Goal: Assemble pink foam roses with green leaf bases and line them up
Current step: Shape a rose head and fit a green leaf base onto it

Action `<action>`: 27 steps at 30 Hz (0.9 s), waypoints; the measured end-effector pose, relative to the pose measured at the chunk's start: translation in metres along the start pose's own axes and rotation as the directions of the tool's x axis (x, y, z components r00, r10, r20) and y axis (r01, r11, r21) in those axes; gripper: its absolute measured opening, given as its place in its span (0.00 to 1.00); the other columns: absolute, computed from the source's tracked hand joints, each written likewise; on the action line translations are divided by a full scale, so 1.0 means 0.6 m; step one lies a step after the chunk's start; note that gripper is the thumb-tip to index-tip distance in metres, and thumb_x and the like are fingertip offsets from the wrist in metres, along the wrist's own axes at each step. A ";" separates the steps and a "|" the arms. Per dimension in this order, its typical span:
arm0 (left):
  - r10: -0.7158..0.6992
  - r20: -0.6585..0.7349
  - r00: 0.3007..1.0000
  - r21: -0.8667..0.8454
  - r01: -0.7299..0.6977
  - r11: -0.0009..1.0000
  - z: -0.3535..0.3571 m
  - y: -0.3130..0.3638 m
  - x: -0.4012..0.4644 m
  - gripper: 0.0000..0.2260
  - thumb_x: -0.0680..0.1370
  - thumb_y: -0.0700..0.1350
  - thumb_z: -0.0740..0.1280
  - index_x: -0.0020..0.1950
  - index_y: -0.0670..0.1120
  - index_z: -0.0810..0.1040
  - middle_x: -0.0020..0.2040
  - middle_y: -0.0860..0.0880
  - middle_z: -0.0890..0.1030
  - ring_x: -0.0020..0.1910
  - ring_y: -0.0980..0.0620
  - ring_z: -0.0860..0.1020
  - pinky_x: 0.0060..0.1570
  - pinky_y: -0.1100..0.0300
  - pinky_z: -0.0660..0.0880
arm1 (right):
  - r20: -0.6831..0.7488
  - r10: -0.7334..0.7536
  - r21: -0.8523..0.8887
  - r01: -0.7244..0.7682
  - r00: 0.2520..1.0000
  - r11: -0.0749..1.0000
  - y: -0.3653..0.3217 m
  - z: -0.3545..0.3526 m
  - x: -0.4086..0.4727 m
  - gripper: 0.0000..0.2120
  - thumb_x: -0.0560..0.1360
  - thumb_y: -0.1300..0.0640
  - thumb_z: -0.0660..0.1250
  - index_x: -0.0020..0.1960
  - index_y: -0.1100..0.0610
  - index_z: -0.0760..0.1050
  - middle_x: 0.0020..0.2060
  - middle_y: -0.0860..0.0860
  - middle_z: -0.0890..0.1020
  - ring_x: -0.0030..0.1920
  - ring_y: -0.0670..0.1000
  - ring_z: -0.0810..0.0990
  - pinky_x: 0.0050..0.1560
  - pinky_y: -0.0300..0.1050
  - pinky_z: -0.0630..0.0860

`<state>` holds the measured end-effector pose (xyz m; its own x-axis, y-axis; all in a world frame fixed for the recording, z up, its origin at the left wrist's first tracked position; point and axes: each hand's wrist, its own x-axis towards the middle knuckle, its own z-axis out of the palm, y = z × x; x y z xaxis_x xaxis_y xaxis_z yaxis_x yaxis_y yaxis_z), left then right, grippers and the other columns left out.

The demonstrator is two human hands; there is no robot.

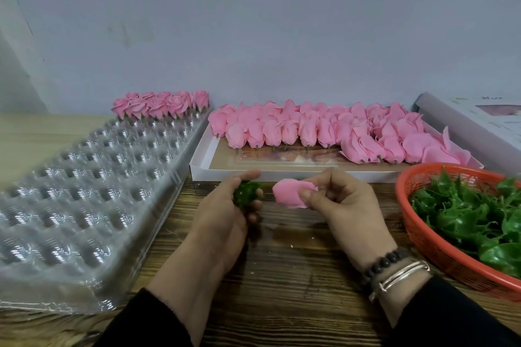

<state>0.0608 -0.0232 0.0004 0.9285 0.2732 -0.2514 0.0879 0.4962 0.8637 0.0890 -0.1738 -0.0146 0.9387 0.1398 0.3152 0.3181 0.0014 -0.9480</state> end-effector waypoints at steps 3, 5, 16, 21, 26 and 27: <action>-0.025 0.024 0.999 -0.072 0.026 0.997 0.001 0.000 0.000 0.15 0.81 0.41 0.51 0.51 0.43 0.77 0.35 0.45 0.78 0.30 0.53 0.74 0.28 0.64 0.68 | -0.067 -0.029 0.018 0.030 0.997 0.999 -0.008 -0.001 -0.010 0.12 0.68 0.67 0.71 0.33 0.52 0.77 0.31 0.56 0.74 0.34 0.51 0.71 0.41 0.47 0.71; -0.045 0.060 0.997 -0.137 0.052 0.989 0.002 0.001 -0.002 0.14 0.81 0.40 0.52 0.50 0.40 0.77 0.34 0.44 0.80 0.29 0.53 0.78 0.30 0.63 0.72 | -0.084 -0.062 0.025 0.064 0.995 0.998 -0.017 0.000 -0.019 0.13 0.68 0.66 0.72 0.34 0.48 0.79 0.28 0.50 0.75 0.32 0.47 0.71 0.38 0.40 0.71; 0.005 0.155 0.988 -0.231 0.032 0.972 0.013 -0.010 -0.013 0.12 0.80 0.36 0.53 0.51 0.34 0.76 0.43 0.39 0.83 0.41 0.47 0.83 0.38 0.58 0.81 | -0.053 -0.214 -0.129 0.206 0.975 0.970 -0.029 0.007 -0.033 0.09 0.66 0.63 0.73 0.38 0.50 0.79 0.32 0.54 0.78 0.34 0.46 0.74 0.38 0.39 0.73; 0.015 0.145 0.989 -0.167 0.009 0.986 0.015 -0.018 -0.016 0.13 0.80 0.37 0.54 0.54 0.35 0.77 0.52 0.36 0.80 0.48 0.45 0.81 0.45 0.58 0.81 | -0.025 -0.274 -0.270 0.258 0.961 0.928 -0.025 0.009 -0.029 0.16 0.67 0.65 0.73 0.36 0.43 0.75 0.34 0.49 0.79 0.36 0.45 0.75 0.38 0.35 0.73; 0.047 0.149 0.988 -0.136 -0.027 0.990 0.019 -0.023 -0.016 0.13 0.80 0.36 0.54 0.56 0.36 0.77 0.53 0.36 0.80 0.47 0.47 0.80 0.44 0.60 0.80 | -0.022 -0.312 -0.349 0.285 0.950 0.893 -0.022 0.010 -0.024 0.18 0.67 0.66 0.73 0.36 0.43 0.74 0.36 0.50 0.80 0.40 0.47 0.77 0.40 0.35 0.73; 0.052 0.152 0.987 -0.133 -0.032 0.991 0.019 -0.023 -0.016 0.13 0.80 0.36 0.54 0.56 0.36 0.77 0.53 0.36 0.80 0.48 0.46 0.81 0.44 0.60 0.80 | -0.021 -0.318 -0.362 0.289 0.948 0.886 -0.022 0.010 -0.023 0.18 0.67 0.66 0.73 0.36 0.43 0.74 0.36 0.49 0.79 0.39 0.47 0.76 0.40 0.34 0.73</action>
<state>0.0549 -0.0423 -0.0043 0.9759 0.1704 -0.1364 0.0092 0.5924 0.8056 0.0709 -0.1701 -0.0070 0.7912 0.1108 0.6015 0.6017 -0.3169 -0.7331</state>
